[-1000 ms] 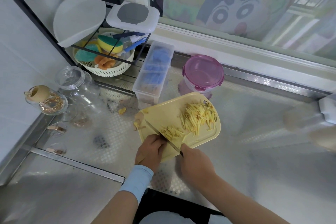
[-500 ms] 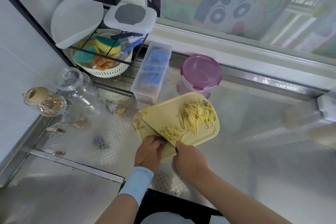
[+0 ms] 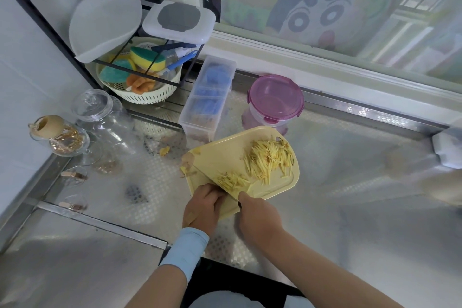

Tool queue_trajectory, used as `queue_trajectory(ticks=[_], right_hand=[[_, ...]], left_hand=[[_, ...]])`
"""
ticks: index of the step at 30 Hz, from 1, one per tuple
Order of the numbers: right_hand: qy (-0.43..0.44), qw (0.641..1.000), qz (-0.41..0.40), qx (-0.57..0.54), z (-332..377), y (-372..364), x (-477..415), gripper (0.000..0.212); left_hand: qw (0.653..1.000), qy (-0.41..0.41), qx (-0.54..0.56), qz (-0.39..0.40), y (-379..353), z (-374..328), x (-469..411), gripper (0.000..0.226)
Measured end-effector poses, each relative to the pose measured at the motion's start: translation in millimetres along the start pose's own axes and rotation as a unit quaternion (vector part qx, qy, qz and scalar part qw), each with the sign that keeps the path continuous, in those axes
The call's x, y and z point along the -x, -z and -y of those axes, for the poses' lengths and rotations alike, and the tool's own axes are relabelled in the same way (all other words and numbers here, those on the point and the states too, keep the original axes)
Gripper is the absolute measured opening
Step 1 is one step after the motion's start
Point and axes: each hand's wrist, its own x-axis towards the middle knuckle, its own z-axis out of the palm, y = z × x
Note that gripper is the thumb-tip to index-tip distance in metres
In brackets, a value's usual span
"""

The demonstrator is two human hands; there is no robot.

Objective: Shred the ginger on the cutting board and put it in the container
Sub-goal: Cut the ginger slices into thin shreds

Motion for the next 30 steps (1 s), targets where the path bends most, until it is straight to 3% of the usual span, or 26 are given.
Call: queue_trajectory(ticks=[8, 22, 30], right_hand=[[-0.007, 0.999, -0.035, -0.004, -13.5, -15.5, 16.9, 0.011], [-0.006, 1.0, -0.008, -0.011, 4.4, -4.1, -3.9, 0.017], [-0.011, 1.0, -0.026, -0.009, -9.4, -14.5, 11.4, 0.007]], left_hand=[[1.0, 0.005, -0.009, -0.016, -2.3, 0.4, 1.9, 0.029], [0.999, 0.047, -0.002, 0.022, 0.1, 0.4, 3.4, 0.03], [0.999, 0.044, 0.002, 0.013, -1.3, 1.1, 3.4, 0.029]])
